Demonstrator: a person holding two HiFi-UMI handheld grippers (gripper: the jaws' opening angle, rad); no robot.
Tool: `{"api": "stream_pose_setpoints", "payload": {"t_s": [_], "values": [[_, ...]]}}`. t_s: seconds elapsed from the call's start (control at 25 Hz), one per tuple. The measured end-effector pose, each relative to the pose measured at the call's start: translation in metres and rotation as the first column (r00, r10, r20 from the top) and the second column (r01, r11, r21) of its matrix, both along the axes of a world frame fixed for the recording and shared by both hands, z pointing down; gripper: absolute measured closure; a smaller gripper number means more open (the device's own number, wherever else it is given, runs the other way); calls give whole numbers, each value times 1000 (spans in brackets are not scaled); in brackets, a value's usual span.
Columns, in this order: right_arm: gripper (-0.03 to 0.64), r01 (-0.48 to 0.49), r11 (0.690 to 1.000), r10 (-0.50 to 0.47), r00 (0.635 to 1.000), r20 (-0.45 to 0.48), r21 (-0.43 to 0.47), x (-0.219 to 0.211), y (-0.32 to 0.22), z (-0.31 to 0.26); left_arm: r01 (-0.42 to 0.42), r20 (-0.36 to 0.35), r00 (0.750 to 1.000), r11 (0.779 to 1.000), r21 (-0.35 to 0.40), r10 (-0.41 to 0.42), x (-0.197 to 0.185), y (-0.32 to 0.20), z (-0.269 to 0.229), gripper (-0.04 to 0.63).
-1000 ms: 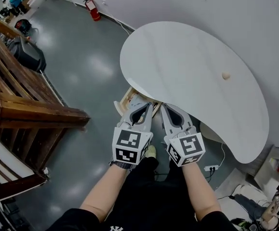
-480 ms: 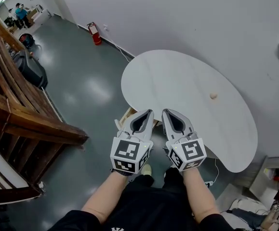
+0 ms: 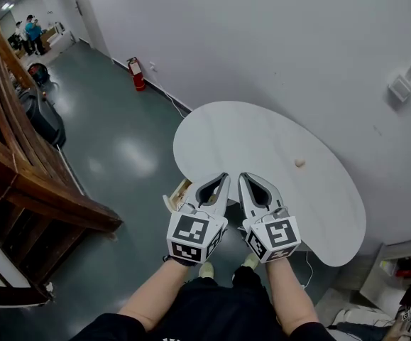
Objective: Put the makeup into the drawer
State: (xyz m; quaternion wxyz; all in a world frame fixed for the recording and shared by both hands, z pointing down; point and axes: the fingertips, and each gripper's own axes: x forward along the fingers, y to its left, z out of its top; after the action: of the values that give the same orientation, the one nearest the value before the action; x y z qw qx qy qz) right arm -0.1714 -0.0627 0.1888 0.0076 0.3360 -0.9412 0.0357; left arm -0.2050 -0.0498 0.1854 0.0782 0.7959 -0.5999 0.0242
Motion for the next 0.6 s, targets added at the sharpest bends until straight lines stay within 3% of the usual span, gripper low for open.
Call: {"api": "stream_pose_setpoints", "payload": {"t_s": [0.6], "values": [[603, -33, 999, 33, 999, 1, 22, 6, 12, -11, -38, 0, 999, 999, 27, 38, 6, 7, -11, 585]]}}
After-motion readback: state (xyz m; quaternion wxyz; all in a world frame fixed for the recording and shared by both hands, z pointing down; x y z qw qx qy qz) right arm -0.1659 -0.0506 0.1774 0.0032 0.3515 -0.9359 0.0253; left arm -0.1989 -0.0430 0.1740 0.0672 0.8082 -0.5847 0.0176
